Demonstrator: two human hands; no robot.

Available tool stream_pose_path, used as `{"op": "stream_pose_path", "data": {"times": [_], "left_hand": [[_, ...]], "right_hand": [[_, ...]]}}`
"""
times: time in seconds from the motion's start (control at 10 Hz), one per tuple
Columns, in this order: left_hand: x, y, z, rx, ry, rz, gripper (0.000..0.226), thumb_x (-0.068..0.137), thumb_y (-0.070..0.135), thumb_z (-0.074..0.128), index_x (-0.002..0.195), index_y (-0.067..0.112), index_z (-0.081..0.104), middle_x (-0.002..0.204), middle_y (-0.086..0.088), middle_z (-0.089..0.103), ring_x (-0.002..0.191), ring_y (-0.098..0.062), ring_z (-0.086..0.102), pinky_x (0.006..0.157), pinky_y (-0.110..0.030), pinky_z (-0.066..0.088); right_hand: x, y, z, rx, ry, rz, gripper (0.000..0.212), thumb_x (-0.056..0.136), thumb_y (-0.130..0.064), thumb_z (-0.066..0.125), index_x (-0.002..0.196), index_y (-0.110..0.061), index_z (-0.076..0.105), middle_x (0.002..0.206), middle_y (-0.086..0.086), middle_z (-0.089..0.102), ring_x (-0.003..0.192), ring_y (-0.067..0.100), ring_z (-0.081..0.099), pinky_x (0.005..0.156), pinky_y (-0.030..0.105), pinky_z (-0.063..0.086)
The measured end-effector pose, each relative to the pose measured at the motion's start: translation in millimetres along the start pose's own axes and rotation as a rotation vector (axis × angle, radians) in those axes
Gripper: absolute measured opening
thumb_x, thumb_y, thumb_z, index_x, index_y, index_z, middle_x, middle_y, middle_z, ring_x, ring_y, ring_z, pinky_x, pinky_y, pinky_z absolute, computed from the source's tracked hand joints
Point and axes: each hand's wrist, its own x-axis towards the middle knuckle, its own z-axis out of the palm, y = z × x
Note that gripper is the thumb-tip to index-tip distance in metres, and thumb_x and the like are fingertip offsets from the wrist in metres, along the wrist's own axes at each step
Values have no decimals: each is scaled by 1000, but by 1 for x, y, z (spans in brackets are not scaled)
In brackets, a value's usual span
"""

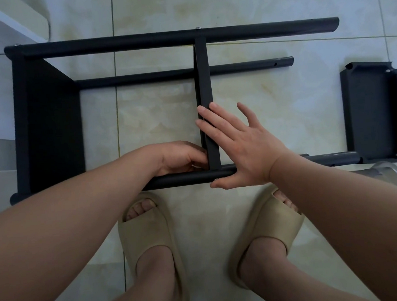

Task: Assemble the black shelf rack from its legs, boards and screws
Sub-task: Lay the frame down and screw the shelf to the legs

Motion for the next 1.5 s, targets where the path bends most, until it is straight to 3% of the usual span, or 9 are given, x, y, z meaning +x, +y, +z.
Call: {"op": "stream_pose_path", "data": {"times": [0.1,0.2,0.3,0.4,0.6,0.7,0.9,1.2,1.5], "left_hand": [[1,-1,0,-1,39,11,17,94,-4,54,87,5,67,72,-6,70,63,-15,68,59,-22,53],[0,0,1,-26,53,18,16,93,-7,52,105,-2,62,82,-11,68,71,-19,68,69,-27,55],[-1,1,1,-79,17,30,26,90,-11,50,112,0,56,88,-14,61,77,-22,62,75,-29,51],[0,1,2,-127,-24,35,25,88,-8,50,111,2,54,88,-12,61,78,-20,62,76,-30,49],[-1,2,3,42,44,18,14,95,2,56,87,7,66,74,-2,72,65,-12,69,61,-21,53],[-2,2,3,44,81,38,11,92,-3,57,89,4,66,74,-6,70,64,-14,68,62,-22,53],[-2,3,3,-61,50,38,26,91,-9,50,115,-1,58,90,-12,65,77,-20,66,76,-28,53],[-2,3,3,70,79,34,14,92,-1,58,86,6,68,74,-5,70,65,-14,67,61,-21,52],[0,2,2,-44,50,33,23,92,-7,50,112,-1,59,90,-13,62,78,-20,62,78,-29,49]], "right_hand": [[0,0,-1,-8,-11,3,118,76,-89,36,163,-13,12,171,4,1,158,22,-1,122,61,11],[0,0,-1,0,-8,1,118,76,-89,36,163,-13,13,171,4,1,158,22,0,122,61,11],[0,0,-1,-4,-15,4,118,76,-90,34,163,-13,12,171,4,1,158,22,-1,122,61,12],[0,0,-2,-8,-18,3,118,76,-90,34,163,-13,12,171,4,1,158,22,-1,122,61,12],[0,0,-2,3,-13,2,117,76,-89,34,163,-13,12,171,4,2,158,22,0,122,61,12],[0,0,-2,4,-15,4,117,76,-89,34,163,-13,12,171,4,1,158,22,0,122,61,12],[0,0,-3,10,-27,4,117,76,-89,35,163,-13,11,171,3,0,158,22,-1,122,61,11],[0,-1,-3,-3,-43,6,118,76,-89,33,163,-13,10,171,3,-1,157,22,-2,122,61,11],[0,0,-4,0,-49,7,118,76,-90,33,163,-13,10,171,3,-2,157,21,-4,122,61,10]]}}
